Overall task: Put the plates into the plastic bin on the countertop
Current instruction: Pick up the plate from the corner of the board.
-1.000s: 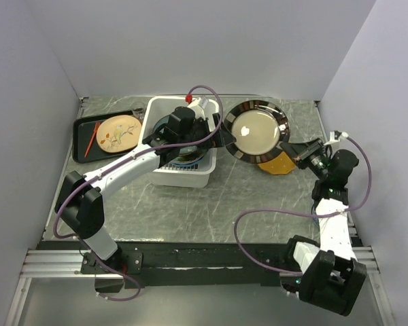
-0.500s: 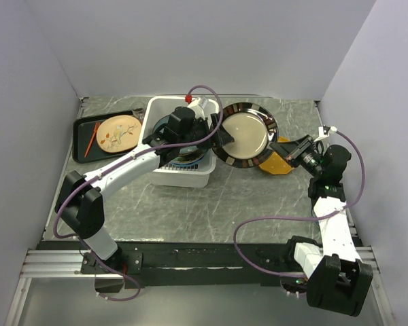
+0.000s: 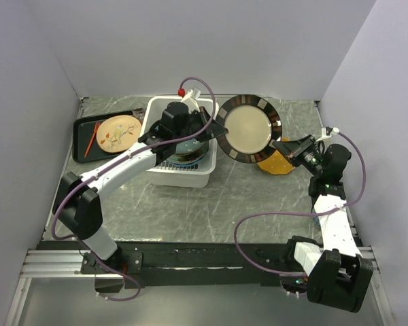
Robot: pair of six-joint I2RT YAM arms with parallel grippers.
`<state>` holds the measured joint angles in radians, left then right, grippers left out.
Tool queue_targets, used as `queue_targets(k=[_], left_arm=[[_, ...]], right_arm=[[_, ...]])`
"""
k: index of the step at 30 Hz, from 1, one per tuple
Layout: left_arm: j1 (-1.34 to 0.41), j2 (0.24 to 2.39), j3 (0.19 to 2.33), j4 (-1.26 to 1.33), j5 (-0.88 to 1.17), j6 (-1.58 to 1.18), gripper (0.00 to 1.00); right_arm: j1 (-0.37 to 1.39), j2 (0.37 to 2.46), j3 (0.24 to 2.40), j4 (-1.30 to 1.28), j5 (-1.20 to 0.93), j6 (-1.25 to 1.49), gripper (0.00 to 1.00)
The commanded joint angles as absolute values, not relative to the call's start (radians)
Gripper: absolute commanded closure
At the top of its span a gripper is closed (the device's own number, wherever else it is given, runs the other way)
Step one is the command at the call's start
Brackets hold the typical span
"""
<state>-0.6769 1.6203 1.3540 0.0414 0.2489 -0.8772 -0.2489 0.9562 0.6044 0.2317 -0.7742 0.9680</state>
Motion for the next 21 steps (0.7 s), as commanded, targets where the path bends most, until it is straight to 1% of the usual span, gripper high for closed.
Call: queue_targets(k=[1,5,7,12,13,15,16,18,19,21], left_arm=[[-0.704,1.617,1.35,0.048,0.258,-0.779,0.99],[-0.704,1.617,1.348,0.044,0.258,-0.779,0.99],[-0.704,1.617,1.35,0.046,0.255,-0.782,0.99],[-0.704,1.614,1.348,0.041,0.244,-0.782,0.99],[-0.704,1.612,1.347,0.041,0.244,-0.781,0.99],[-0.704,1.611,1.347,0.041,0.242,-0.781,0.99],[-0.704,1.611,1.35,0.04,0.241,-0.781,0.99],[-0.704,1.611,1.351,0.038,0.241,-0.779,0.99],[-0.704,1.611,1.351,0.037,0.241,-0.779,0.99],[-0.704,1.612,1.353,0.037,0.241,-0.779,0.99]], right_arm=[[-0.224,0.931,0.689,0.373,-0.842,0.98,1.0],[-0.222,0.934,0.698,0.351,-0.836,0.957,1.0],[-0.224,0.94,0.698,0.359,-0.839,0.962,0.97],[-0.222,0.954,0.699,0.362,-0.851,0.957,0.81],[-0.224,0.956,0.698,0.368,-0.851,0.96,0.67],[-0.224,0.956,0.693,0.37,-0.847,0.96,0.51],[-0.224,0.954,0.693,0.359,-0.845,0.957,0.35],[-0.222,0.951,0.701,0.33,-0.827,0.934,0.22],[-0.222,0.951,0.704,0.304,-0.822,0.925,0.13],[-0.224,0.943,0.71,0.282,-0.799,0.901,0.06]])
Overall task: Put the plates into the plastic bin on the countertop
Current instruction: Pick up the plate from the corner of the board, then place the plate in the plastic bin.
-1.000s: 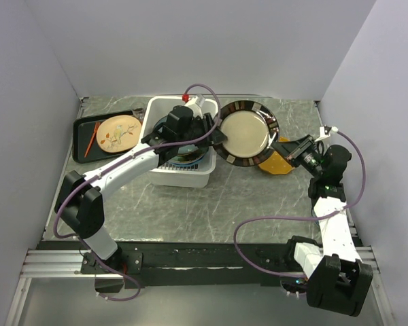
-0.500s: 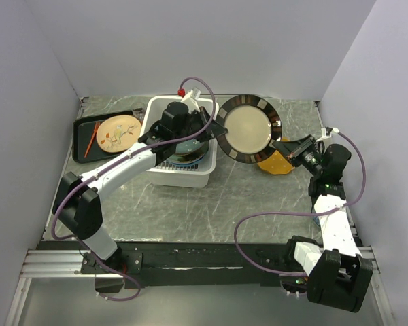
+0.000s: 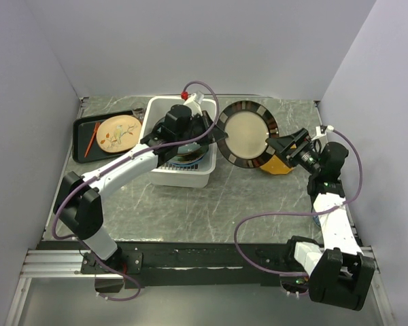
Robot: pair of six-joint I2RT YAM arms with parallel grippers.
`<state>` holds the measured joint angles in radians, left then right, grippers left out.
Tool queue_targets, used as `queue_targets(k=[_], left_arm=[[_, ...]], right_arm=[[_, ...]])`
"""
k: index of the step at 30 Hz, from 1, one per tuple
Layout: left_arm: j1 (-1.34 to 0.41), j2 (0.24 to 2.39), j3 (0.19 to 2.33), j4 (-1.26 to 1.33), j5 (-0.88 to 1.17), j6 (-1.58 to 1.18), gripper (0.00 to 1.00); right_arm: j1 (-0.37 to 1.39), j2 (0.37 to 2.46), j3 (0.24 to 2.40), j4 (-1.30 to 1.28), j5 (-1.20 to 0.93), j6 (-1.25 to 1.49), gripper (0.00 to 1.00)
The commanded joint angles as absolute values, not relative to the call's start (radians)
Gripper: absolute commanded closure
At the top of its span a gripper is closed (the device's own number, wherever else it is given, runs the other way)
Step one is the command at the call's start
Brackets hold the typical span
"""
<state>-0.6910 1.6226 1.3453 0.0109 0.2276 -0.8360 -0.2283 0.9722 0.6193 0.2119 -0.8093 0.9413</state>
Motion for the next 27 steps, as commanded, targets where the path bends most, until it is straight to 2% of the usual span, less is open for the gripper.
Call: queue_targets(k=[1,14,27], left_arm=[[-0.704,1.614,1.353,0.038,0.241,-0.779,0.99],[-0.696,1.6,1.356,0.035,0.226,-0.781,0.99],[-0.557,1.525,1.304,0.092,0.319,-0.834,0.99]], right_arm=[[-0.224,0.936,0.709,0.263,-0.79,0.894,0.01],[-0.222,0.923,0.715,0.218,-0.744,0.864,0.0],[-0.224,0.942,0.712,0.221,-0.735,0.857,0.0]])
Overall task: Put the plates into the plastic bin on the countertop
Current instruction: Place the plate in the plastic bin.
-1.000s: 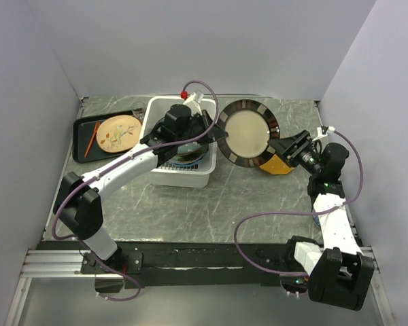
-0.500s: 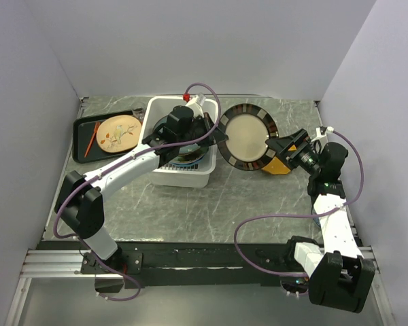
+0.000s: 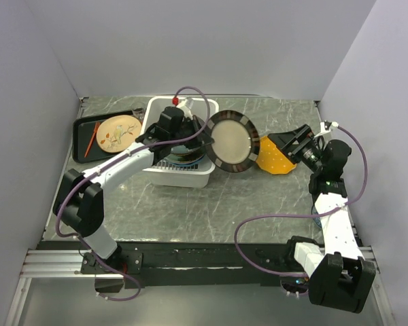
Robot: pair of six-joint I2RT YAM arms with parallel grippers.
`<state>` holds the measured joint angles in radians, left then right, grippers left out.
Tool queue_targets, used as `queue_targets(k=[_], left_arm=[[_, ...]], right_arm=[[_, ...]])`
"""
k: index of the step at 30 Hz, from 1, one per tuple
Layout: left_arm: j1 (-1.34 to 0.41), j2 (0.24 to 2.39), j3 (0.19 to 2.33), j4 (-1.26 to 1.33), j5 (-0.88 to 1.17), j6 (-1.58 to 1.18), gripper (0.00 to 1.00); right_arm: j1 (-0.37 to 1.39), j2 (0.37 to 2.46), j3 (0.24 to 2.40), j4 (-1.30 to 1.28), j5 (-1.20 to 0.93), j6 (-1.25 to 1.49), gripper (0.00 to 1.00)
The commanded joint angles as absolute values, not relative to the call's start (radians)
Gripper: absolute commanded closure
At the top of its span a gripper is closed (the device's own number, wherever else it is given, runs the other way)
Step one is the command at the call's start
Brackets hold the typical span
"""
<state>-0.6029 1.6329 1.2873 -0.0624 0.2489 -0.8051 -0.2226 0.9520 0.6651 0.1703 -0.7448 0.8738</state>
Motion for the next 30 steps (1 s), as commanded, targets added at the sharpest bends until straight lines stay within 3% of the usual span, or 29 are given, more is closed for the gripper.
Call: queue_targets(k=[1,30], left_arm=[[-0.551,1.517,1.304,0.091,0.322,-0.834,0.99],[-0.331,1.365,1.137,0.268,0.497,-0.974,0.99]], right_arm=[[-0.222,0.942,0.712,0.225,-0.735,0.862,0.0],[-0.224,0.959,0.695,0.258,-0.738,0.877,0.0]])
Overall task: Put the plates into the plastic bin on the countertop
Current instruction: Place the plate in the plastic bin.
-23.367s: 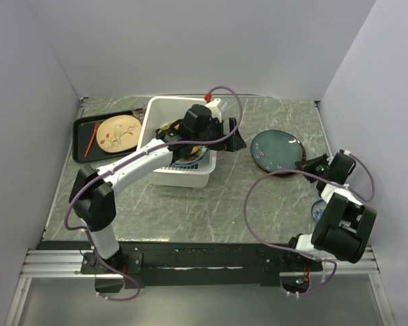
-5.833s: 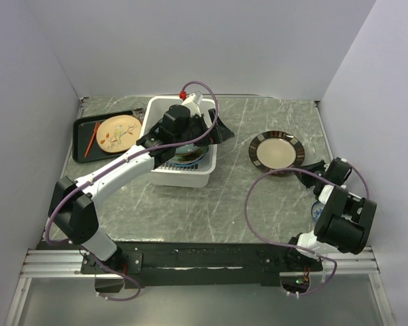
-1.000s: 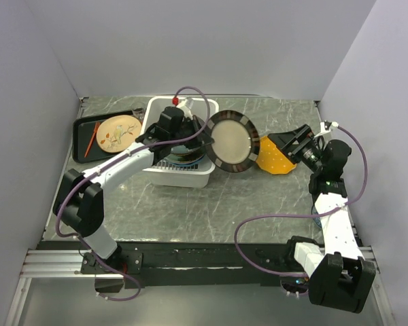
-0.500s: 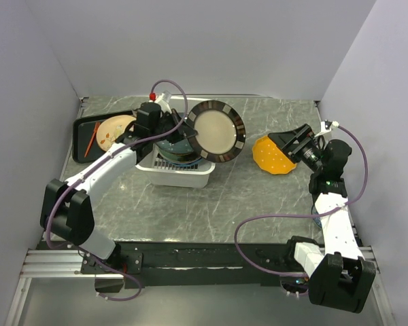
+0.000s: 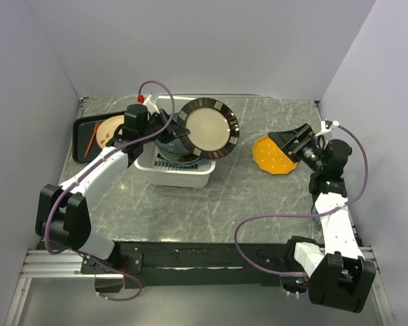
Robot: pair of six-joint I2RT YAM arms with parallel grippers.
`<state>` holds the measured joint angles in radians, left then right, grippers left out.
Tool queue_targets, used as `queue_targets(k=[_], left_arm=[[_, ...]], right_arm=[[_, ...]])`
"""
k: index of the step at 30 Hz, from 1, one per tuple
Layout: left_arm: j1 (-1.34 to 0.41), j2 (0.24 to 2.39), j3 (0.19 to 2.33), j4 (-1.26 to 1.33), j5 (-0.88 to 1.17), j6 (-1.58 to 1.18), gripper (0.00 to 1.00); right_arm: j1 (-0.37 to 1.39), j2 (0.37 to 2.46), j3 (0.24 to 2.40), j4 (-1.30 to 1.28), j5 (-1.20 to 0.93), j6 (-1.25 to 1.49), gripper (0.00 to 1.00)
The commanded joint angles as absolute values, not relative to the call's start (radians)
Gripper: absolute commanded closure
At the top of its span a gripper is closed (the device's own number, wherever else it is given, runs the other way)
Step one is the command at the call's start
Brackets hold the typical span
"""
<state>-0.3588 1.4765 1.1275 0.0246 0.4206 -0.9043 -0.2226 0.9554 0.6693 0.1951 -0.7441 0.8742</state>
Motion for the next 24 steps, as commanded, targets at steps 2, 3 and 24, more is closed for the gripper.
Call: queue_targets(k=[2,3,24], left_arm=[[-0.316,1.358,1.123,0.281,0.5,-0.982,0.99],[-0.311,1.35,1.118,0.279,0.5,-0.983,0.99],[-0.192,1.292,1.009,0.334,0.509,-1.043,0.99]], right_arm=[[-0.222,0.96,0.693,0.261,-0.739,0.881,0.0],[-0.224,0.962,0.692,0.261,-0.739,0.879,0.0],[-0.222,0.974,0.683,0.27,-0.733,0.881,0.0]])
